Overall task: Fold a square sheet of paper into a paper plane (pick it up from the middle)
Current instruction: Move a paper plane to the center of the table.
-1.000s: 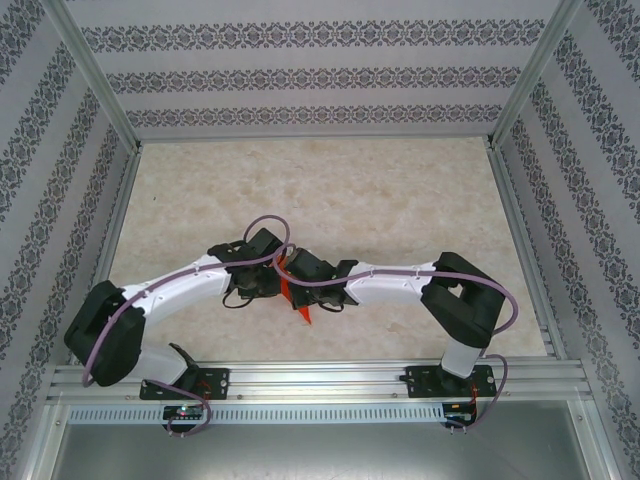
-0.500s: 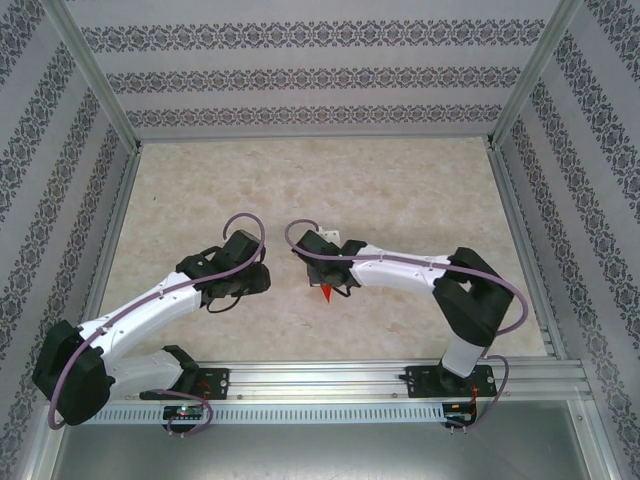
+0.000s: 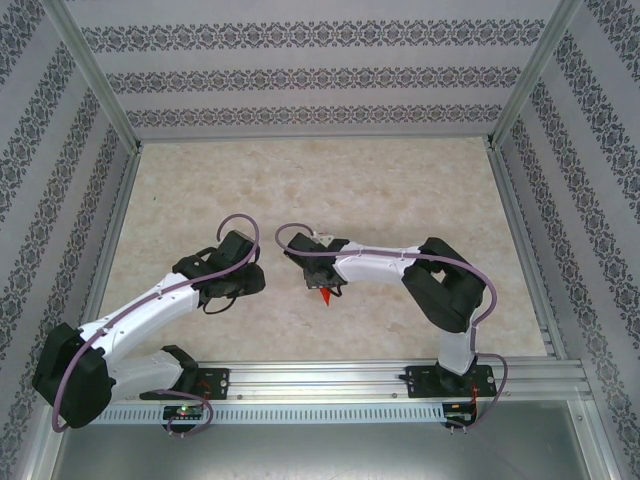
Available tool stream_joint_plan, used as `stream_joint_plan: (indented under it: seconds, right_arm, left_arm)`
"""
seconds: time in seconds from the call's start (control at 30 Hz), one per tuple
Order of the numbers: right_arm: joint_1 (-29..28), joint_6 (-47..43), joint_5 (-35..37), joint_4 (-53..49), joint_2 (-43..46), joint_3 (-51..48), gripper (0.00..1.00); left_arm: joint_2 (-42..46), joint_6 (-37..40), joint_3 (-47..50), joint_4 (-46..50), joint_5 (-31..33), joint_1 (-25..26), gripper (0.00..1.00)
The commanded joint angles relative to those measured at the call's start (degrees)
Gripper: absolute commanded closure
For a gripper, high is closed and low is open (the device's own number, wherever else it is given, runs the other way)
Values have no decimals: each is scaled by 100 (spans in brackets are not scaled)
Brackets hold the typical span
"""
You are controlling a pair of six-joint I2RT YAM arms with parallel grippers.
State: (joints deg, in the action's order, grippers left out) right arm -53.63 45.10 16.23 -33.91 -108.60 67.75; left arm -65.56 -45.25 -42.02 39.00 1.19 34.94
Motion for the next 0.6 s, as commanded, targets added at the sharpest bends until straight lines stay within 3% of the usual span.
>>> stream_joint_plan:
  seconds: [0.0, 0.23, 0.57]
  right_arm:
    - [62, 43, -105, 173, -140, -106, 80]
    - [-40, 287, -312, 99, -706, -109, 78]
    - [11, 280, -239, -391, -635, 328, 67]
  left_arm:
    - [-49, 130, 18, -121, -47, -81, 71]
    - [-104, 131, 54, -169, -42, -105, 70]
    - [-176, 191, -7, -135, -40, -152, 70]
